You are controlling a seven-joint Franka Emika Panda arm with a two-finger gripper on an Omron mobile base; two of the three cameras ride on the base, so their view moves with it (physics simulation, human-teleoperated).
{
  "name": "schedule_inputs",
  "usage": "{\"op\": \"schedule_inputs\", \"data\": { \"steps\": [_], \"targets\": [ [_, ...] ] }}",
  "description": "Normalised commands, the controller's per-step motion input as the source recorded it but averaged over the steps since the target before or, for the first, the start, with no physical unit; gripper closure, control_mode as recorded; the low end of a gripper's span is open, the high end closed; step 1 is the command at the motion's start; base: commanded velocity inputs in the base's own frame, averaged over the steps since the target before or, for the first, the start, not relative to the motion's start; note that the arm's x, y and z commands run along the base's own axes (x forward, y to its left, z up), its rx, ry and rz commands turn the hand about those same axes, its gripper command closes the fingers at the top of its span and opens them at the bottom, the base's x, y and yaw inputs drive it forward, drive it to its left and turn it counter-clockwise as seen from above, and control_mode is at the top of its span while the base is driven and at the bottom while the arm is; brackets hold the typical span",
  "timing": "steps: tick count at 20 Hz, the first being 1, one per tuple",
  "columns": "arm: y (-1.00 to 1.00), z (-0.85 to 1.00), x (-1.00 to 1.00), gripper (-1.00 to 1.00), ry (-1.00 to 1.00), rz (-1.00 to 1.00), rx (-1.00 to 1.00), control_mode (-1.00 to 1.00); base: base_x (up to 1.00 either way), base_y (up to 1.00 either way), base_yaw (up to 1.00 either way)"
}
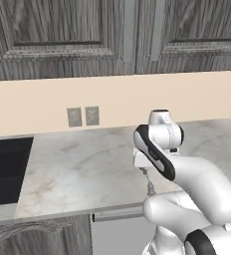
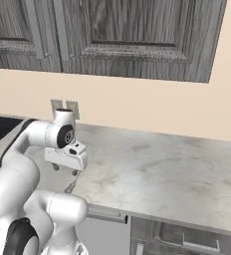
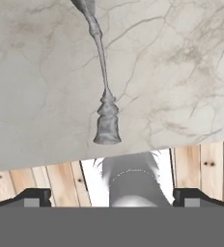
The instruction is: Take the fork and place it on the left side of the plate. Then take the spoon and place it on the right side of the plate. Make sure they're directly next to the plate.
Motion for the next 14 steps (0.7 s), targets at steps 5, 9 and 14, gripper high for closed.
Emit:
{"op": "schedule_inputs", "data": {
  "steps": [5, 9, 14],
  "targets": [
    [0.00, -0.14, 0.34, -1.00, 0.00, 0.00, 0.00, -1.00, 0.00, 0.00, 0.00],
    [0.00, -0.23, 0.27, -1.00, 0.00, 0.01, 0.00, -1.00, 0.00, 0.00, 0.00],
    [0.00, -0.28, 0.28, -1.00, 0.00, 0.00, 0.00, -1.00, 0.00, 0.00, 0.00]
  ]
}}
